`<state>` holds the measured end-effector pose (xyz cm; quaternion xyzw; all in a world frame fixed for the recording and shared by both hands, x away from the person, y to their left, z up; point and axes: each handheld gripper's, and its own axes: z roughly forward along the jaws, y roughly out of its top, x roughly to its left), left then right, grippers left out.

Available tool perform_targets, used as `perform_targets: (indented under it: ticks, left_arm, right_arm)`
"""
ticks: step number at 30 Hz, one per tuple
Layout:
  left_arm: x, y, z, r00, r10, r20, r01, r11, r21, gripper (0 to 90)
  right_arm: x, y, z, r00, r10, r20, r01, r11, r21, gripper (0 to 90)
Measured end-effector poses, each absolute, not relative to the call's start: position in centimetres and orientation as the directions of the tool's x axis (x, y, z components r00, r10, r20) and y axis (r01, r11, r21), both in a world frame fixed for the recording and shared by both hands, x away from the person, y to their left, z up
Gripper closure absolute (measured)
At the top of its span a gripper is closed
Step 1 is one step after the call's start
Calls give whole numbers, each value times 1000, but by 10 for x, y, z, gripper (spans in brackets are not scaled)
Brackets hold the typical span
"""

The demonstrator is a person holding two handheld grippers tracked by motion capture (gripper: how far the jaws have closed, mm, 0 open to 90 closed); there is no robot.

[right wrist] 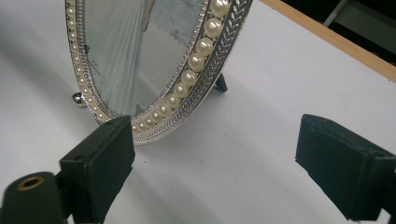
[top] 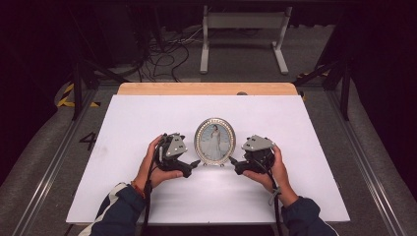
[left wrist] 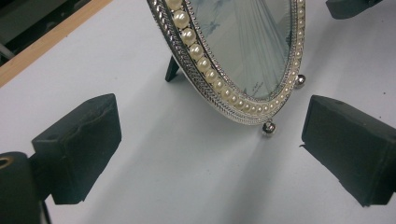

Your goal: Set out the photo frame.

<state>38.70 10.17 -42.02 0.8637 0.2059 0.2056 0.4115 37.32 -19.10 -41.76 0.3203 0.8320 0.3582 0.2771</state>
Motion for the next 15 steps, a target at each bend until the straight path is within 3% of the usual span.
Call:
perform_targets:
  ticks: [15]
  left_arm:
    - [380,113,-417,824,527,210,176,-589,789,58]
  right_arm:
    - [368,-201,-416,-623,725,-293,307,571,761,117]
